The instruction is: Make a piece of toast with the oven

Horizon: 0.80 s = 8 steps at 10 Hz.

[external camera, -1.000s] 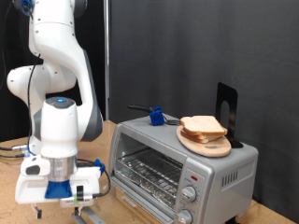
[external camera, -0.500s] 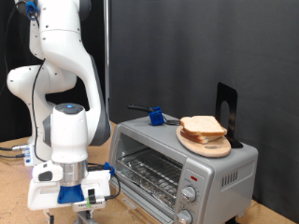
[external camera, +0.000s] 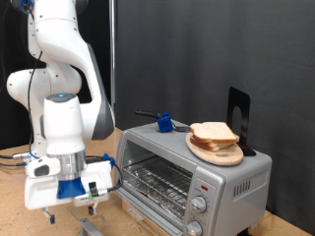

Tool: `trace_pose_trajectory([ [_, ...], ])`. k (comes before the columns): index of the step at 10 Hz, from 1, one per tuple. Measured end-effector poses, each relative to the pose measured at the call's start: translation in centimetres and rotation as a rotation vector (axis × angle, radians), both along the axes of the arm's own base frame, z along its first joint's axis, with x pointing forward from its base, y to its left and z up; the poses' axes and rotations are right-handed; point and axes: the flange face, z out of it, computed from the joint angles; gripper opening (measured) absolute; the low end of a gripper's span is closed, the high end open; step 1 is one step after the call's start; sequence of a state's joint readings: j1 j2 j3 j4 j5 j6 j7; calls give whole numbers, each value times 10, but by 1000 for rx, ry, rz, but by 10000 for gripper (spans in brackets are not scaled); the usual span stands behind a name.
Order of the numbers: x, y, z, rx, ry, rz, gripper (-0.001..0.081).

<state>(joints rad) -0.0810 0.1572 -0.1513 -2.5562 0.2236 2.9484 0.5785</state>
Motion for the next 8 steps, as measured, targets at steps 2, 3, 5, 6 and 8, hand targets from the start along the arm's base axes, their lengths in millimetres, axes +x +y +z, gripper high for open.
trace_pose_trajectory([
  [2, -7, -1, 12, 5, -16, 11, 806],
  [3, -7, 2, 11, 50, -16, 4, 806],
  [5, -7, 15, 30, 237, -36, 67, 806],
  [6, -9, 19, 46, 340, -57, 108, 806],
  [8, -11, 23, 79, 481, -89, 189, 806],
])
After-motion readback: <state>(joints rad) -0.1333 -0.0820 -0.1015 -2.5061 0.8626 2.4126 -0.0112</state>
